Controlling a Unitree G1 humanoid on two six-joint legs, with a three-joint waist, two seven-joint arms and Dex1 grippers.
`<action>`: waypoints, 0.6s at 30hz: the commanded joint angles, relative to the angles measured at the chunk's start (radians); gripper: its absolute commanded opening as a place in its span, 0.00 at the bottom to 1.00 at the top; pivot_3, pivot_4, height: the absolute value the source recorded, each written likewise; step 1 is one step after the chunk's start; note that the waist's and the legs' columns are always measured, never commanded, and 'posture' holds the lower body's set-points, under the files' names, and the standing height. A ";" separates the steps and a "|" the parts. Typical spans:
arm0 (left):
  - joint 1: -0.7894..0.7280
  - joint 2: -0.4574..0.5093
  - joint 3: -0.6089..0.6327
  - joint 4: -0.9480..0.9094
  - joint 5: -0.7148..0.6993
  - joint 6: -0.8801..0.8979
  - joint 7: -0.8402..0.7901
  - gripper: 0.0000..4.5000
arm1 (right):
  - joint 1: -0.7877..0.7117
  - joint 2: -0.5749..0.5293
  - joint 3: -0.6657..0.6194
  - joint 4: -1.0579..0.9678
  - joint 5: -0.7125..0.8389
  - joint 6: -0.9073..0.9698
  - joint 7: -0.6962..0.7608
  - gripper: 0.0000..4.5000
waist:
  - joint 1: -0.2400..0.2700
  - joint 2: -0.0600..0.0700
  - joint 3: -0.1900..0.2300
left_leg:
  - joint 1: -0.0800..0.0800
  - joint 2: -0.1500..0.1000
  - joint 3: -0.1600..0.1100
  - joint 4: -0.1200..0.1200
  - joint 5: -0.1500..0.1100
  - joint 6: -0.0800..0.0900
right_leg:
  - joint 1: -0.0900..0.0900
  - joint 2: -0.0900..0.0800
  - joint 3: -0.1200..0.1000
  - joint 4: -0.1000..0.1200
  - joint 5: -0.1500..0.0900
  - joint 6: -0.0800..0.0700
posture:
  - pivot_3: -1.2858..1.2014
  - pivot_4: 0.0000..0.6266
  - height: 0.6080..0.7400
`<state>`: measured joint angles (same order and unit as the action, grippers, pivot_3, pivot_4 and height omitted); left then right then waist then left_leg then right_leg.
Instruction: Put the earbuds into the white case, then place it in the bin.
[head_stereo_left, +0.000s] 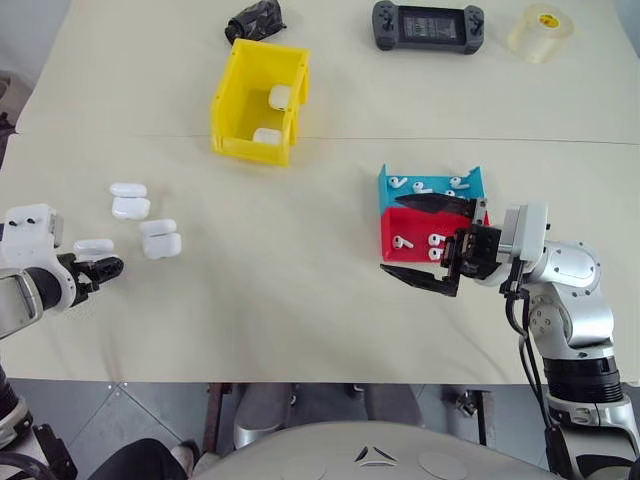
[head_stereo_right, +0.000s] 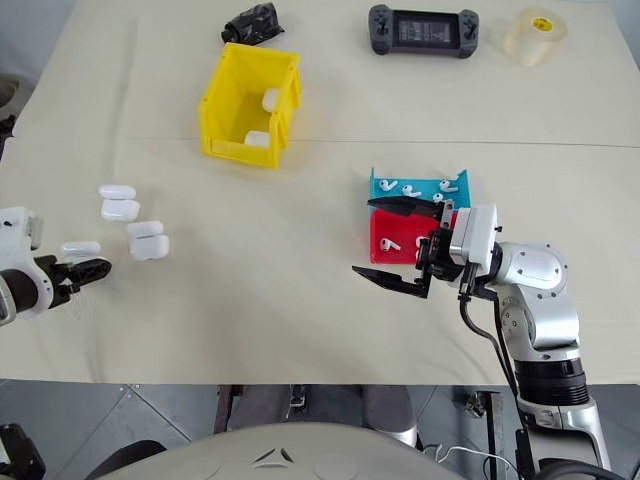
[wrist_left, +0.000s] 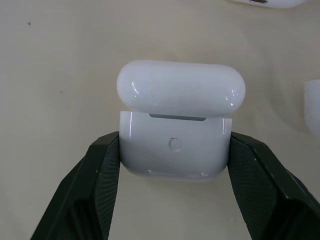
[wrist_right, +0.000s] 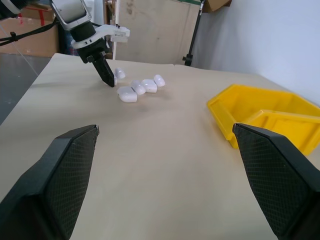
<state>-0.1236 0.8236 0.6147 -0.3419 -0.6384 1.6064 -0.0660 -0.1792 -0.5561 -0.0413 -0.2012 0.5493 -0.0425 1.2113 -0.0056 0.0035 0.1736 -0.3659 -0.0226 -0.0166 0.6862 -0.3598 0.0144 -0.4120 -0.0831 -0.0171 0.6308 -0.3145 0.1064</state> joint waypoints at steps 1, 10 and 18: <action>0.049 0.008 0.038 -0.031 0.032 -0.035 -0.050 0.62 | -0.001 0.004 -0.001 -0.015 0.005 -0.022 0.006 1.00 | -0.001 0.000 0.000 | 0.000 0.000 0.000 0.000 0.000 0.000 | 0.000 0.000 0.000 0.000 0.000 0.000 | 0.52 0.24 1.00; 0.248 -0.165 0.238 -0.231 -0.044 -0.682 -0.453 0.62 | -0.012 -0.006 -0.015 0.022 -0.002 -0.028 0.016 1.00 | 0.006 0.000 0.000 | -0.001 0.000 -0.001 -0.002 0.000 0.000 | 0.000 -0.001 -0.002 -0.004 0.000 0.000 | 0.52 0.24 1.00; 0.386 -0.243 0.003 -0.228 0.030 -1.289 -0.901 0.62 | 0.041 -0.106 -0.138 0.036 -0.010 -0.002 -0.024 1.00 | 0.014 0.000 0.000 | -0.001 0.000 0.000 -0.002 0.000 0.001 | 0.002 -0.002 -0.002 -0.006 0.000 -0.001 | 0.52 0.24 1.00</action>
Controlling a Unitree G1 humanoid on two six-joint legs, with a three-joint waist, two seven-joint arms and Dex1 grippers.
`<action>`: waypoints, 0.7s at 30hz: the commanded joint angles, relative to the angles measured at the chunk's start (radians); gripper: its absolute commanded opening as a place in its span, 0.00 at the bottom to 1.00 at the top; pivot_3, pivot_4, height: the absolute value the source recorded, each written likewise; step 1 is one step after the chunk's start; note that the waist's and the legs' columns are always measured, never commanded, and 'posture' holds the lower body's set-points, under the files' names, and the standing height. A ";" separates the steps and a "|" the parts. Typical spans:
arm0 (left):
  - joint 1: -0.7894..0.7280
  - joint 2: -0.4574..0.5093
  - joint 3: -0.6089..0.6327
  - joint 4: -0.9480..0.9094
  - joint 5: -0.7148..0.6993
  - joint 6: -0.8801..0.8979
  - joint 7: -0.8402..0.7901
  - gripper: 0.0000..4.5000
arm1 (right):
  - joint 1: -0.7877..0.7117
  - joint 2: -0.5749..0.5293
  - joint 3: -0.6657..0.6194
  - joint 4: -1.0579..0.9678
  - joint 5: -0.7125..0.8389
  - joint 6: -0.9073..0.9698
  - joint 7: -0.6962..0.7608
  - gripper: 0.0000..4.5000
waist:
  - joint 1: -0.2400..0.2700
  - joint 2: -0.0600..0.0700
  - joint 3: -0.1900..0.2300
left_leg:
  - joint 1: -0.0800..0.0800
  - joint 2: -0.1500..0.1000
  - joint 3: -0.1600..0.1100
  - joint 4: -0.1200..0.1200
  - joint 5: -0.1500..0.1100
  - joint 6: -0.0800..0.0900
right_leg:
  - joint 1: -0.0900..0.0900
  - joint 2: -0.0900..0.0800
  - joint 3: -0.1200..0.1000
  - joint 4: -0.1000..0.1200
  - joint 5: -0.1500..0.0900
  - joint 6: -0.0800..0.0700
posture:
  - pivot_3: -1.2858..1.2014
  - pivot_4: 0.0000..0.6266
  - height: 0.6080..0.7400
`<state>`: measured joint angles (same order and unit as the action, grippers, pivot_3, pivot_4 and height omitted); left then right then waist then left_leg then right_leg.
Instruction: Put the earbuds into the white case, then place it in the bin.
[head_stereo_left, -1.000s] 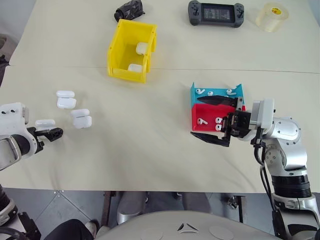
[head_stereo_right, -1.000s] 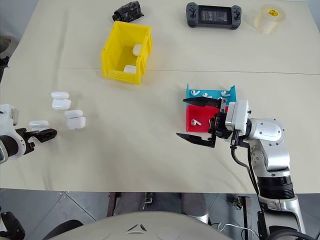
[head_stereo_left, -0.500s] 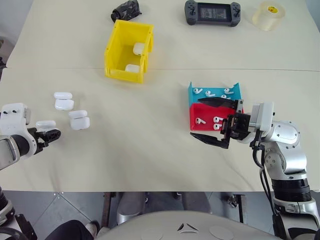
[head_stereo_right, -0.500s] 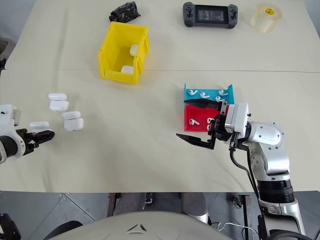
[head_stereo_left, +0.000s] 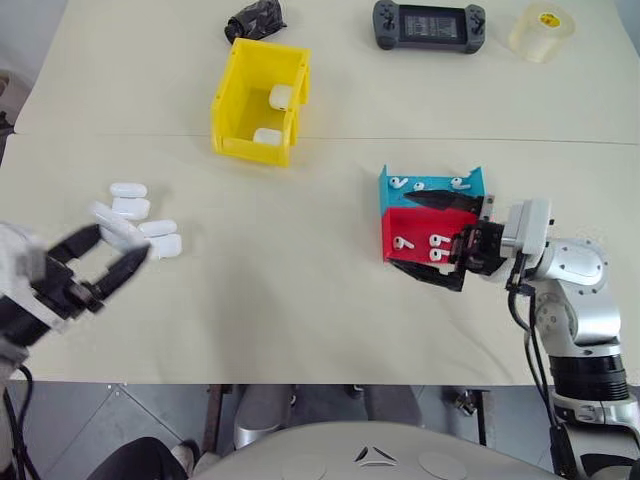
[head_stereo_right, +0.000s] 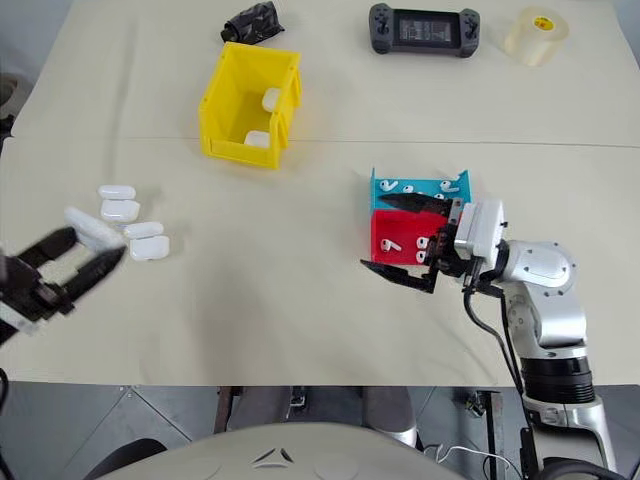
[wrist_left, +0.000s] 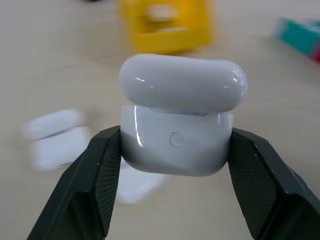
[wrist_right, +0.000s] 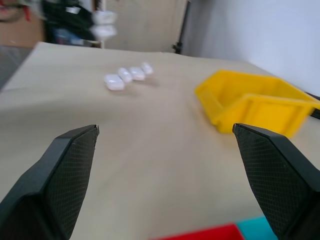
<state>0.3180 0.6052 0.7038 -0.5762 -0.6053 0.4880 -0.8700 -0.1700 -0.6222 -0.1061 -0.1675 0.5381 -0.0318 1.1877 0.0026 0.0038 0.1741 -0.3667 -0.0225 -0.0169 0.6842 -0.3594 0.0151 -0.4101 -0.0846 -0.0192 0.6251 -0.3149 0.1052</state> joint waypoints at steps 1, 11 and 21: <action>-0.092 -0.037 -0.135 0.022 -0.002 -0.216 -0.124 0.62 | 0.049 -0.056 -0.092 0.016 -0.010 -0.028 0.001 1.00 | 0.016 0.000 0.000 | 0.000 0.000 0.000 0.000 0.000 0.000 | 0.001 0.000 0.000 0.000 0.000 0.000 | 0.52 0.24 1.00; -0.338 -0.195 -0.594 0.192 0.124 -0.457 -0.193 0.62 | 0.261 -0.114 -0.282 -0.016 -0.043 -0.076 -0.056 1.00 | 0.013 0.001 -0.001 | 0.000 -0.001 0.001 0.000 0.000 0.003 | 0.001 0.001 0.000 0.003 0.001 0.001 | 0.52 0.24 1.00; -0.457 -0.366 -0.876 0.349 0.141 -0.607 -0.283 0.62 | 0.559 -0.193 -0.573 -0.010 -0.043 -0.093 0.000 1.00 | 0.018 0.002 -0.002 | 0.003 0.001 0.007 0.001 0.000 0.004 | 0.002 0.005 0.005 0.001 0.002 0.003 | 0.52 0.24 1.00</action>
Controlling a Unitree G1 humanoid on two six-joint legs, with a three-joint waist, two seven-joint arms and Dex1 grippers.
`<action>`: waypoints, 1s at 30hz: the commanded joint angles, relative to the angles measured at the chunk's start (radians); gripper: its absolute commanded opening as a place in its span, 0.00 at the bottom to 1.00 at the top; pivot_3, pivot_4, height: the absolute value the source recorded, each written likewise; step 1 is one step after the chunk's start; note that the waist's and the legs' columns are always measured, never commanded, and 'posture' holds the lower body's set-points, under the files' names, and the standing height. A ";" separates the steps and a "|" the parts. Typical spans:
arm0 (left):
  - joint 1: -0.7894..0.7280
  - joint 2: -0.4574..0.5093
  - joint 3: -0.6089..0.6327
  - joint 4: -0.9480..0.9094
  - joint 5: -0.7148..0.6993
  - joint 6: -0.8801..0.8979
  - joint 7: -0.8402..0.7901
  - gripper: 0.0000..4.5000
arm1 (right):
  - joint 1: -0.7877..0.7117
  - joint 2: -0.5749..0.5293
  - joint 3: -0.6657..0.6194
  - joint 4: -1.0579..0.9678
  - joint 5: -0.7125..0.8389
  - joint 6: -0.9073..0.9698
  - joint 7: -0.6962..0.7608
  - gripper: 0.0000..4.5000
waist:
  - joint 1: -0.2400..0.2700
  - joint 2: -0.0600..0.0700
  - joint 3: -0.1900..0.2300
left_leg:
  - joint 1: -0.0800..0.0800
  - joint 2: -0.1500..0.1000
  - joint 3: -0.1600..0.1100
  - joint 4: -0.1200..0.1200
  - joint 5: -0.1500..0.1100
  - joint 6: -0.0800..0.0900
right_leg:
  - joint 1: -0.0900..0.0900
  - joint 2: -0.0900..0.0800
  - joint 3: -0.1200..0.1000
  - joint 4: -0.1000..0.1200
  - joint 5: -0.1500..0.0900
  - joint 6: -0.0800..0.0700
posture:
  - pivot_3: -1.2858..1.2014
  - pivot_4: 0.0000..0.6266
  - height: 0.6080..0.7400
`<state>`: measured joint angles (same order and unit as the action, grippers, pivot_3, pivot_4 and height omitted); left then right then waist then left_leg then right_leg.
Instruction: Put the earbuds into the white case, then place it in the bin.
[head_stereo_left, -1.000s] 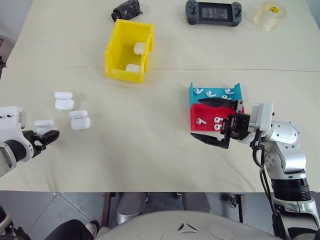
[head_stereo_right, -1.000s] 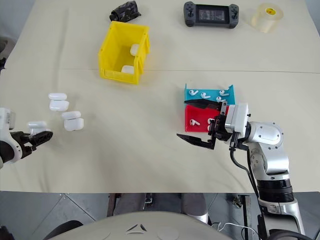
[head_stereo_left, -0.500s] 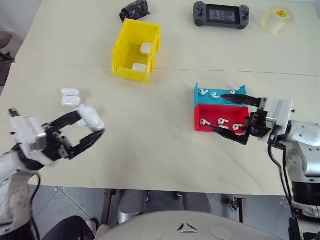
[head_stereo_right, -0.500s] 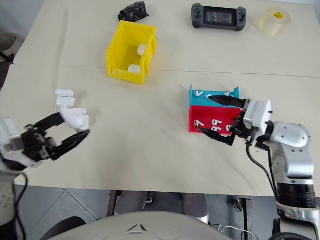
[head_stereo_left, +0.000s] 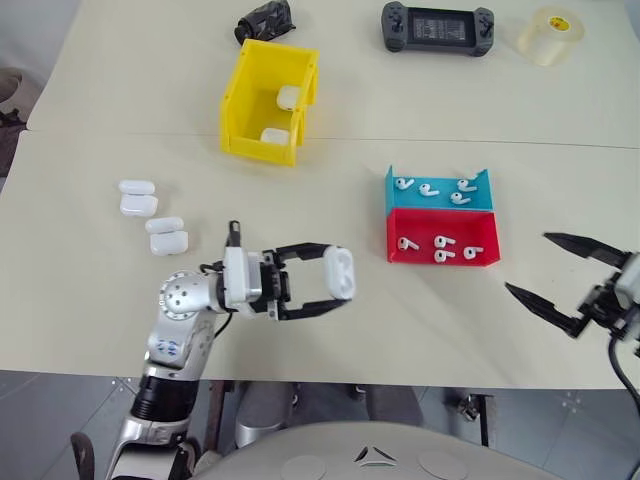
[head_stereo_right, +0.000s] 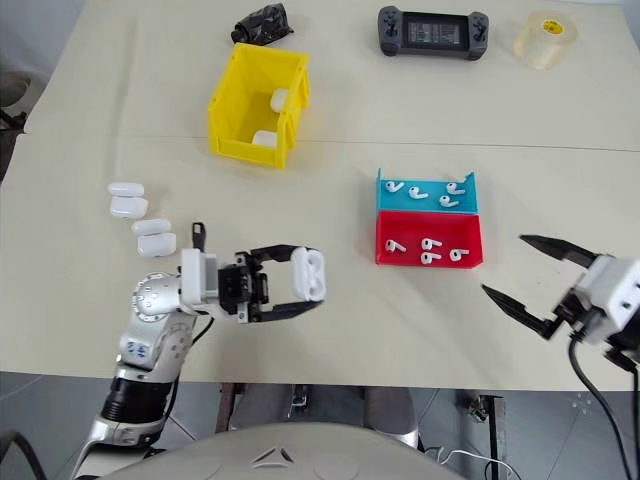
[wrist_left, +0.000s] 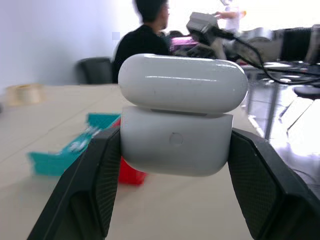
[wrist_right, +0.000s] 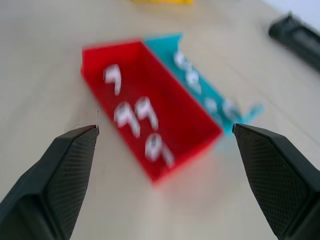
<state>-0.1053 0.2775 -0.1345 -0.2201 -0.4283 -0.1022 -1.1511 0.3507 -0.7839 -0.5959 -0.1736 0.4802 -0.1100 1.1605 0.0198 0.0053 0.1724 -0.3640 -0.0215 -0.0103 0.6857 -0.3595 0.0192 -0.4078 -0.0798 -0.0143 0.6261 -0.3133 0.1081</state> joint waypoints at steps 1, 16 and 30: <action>-0.062 -0.075 -0.062 0.002 -0.055 -0.029 -0.015 0.62 | 0.059 -0.044 -0.106 0.006 0.013 -0.010 0.044 1.00 | 0.002 0.000 0.000 | 0.002 0.000 0.001 0.000 0.000 0.000 | 0.001 0.000 0.002 0.000 0.000 0.000 | 0.52 0.24 1.00; -0.074 -0.110 -0.078 0.017 -0.144 -0.078 -0.097 0.62 | -0.215 -0.418 0.236 -0.135 -0.114 0.406 0.015 1.00 | -0.008 0.004 -0.001 | 0.013 0.001 0.003 -0.001 -0.002 0.003 | 0.013 -0.001 0.005 -0.005 0.000 0.000 | 0.52 0.24 1.00; -0.006 -0.034 -0.061 -0.022 -0.118 -0.063 -0.045 0.62 | -0.743 -0.407 0.763 0.061 -0.400 0.352 0.136 1.00 | 0.003 0.004 -0.001 | 0.009 0.000 -0.006 -0.001 -0.003 0.002 | 0.012 -0.003 -0.004 -0.008 0.000 -0.001 | 0.52 0.24 1.00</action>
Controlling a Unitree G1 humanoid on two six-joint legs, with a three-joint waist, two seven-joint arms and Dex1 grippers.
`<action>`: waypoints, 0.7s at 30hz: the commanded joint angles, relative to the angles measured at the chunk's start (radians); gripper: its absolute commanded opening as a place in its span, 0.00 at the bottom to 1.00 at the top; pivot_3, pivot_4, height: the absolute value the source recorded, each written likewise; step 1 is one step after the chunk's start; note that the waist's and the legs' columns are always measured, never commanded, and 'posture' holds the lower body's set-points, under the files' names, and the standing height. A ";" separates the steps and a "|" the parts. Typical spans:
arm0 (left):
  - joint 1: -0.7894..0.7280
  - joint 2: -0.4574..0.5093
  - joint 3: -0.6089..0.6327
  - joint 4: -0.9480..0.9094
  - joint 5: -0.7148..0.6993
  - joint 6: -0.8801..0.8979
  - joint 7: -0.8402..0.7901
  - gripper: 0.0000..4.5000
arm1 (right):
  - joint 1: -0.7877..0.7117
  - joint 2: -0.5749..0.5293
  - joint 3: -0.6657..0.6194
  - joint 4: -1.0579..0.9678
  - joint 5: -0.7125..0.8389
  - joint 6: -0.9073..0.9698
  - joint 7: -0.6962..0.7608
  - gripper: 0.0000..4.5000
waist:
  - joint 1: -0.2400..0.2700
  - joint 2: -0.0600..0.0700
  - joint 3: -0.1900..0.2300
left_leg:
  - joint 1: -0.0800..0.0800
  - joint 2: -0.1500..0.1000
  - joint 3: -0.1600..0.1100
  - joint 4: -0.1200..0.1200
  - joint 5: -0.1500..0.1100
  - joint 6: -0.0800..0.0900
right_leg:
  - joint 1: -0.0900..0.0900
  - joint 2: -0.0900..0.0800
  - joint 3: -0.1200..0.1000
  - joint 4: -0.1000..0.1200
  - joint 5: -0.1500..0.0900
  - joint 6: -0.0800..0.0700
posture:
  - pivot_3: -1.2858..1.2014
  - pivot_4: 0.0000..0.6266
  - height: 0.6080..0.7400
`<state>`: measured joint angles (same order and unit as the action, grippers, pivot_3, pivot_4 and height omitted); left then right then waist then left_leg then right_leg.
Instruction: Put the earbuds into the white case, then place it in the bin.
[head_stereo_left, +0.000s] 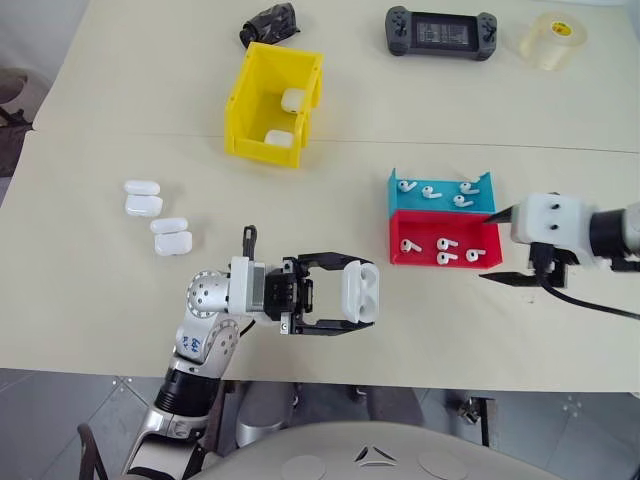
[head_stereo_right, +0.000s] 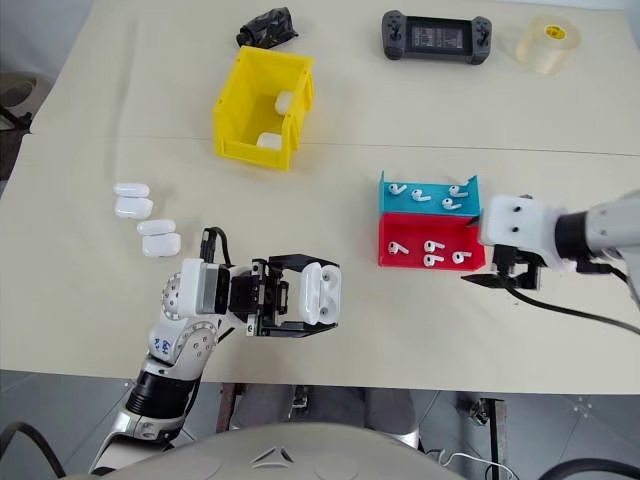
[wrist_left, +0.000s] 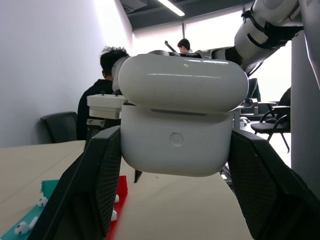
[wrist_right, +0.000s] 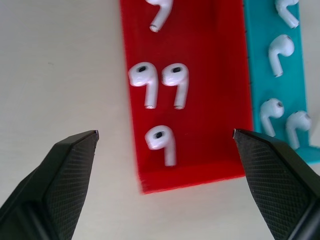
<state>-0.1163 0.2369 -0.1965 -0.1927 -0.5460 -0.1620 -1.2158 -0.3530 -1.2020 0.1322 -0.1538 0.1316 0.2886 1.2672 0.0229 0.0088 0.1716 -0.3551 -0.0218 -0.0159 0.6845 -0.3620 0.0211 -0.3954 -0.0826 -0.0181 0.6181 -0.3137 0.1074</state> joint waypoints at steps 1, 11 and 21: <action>0.009 0.011 0.002 -0.054 0.002 0.000 0.029 0.62 | -0.056 0.019 0.049 0.056 -0.063 -0.059 0.038 1.00 | 0.000 0.000 0.000 | 0.000 0.000 0.000 0.000 0.000 0.000 | 0.000 0.000 0.000 0.000 0.000 0.000 | 0.52 0.24 1.00; 0.041 0.031 0.000 -0.103 0.017 0.016 0.108 0.62 | -0.127 0.079 0.109 0.157 -0.135 -0.155 0.089 0.80 | -0.002 0.000 0.000 | 0.000 0.000 0.000 0.000 0.000 0.000 | 0.000 0.000 0.000 0.001 0.000 0.000 | 0.52 0.24 1.00; 0.034 0.047 0.007 -0.114 0.011 0.026 0.136 0.62 | -0.146 0.087 0.126 0.189 -0.173 -0.238 0.136 0.42 | -0.003 0.000 0.000 | 0.000 0.000 0.000 0.000 0.000 -0.001 | 0.000 0.000 0.000 0.001 0.000 0.000 | 0.52 0.24 1.00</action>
<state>-0.0760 0.2832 -0.1944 -0.2632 -0.5278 -0.1304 -1.0895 -0.4796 -1.1114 0.2691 0.0427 -0.0340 0.0707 1.3897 0.0200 0.0091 0.1717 -0.3551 -0.0219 -0.0154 0.6844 -0.3618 0.0206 -0.3956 -0.0826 -0.0181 0.6186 -0.3137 0.1074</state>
